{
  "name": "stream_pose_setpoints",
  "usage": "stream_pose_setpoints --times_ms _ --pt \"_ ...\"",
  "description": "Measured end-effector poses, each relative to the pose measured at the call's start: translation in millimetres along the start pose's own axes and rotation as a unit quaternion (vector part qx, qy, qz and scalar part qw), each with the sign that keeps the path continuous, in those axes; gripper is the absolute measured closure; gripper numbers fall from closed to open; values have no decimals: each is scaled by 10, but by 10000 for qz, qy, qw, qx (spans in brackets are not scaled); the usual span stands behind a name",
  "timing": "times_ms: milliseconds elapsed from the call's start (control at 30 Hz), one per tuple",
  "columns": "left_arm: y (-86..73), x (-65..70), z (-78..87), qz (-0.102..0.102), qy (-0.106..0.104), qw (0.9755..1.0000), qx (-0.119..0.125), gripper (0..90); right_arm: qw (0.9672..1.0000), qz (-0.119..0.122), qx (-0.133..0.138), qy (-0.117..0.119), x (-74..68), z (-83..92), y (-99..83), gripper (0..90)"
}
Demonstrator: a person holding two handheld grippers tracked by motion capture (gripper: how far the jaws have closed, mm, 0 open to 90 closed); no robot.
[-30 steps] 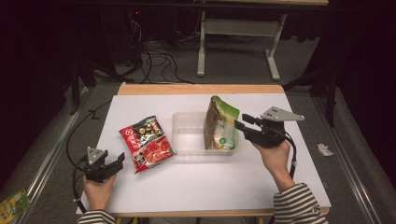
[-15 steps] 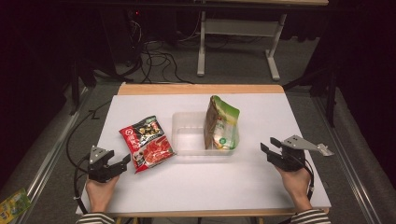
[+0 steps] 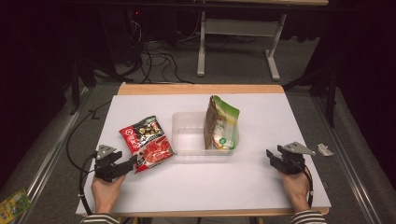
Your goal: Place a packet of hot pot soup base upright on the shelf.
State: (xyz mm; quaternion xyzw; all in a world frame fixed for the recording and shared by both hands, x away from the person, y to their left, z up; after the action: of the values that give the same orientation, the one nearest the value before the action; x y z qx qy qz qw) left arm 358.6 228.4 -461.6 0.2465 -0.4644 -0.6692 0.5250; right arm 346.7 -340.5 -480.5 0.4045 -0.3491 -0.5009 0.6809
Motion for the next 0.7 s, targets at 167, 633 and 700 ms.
stream_pose_setpoints --times_ms 167,633,700 --pt "64 39 -71 246 74 9996 -91 401 9999 -132 -44 -96 31 -17 -4 474" --pt "37 17 -323 449 348 9974 -437 559 9999 -58 37 -78 18 -7 -20 474" --pt "37 26 -335 485 337 9972 -461 598 9999 -62 52 -73 11 -6 -21 472"
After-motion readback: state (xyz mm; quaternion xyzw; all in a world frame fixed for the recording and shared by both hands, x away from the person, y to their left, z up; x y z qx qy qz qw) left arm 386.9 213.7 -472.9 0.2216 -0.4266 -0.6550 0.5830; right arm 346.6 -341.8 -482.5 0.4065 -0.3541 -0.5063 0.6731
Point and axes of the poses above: each handheld gripper's, and its own axes: z roughly backward along the jaws, y roughly out of its top, x roughly to its right, the point moved 1 cm from there along -z, roughly forward along the jaws, and after that the axes turned 11 degrees about x, right-handed, at the moved point
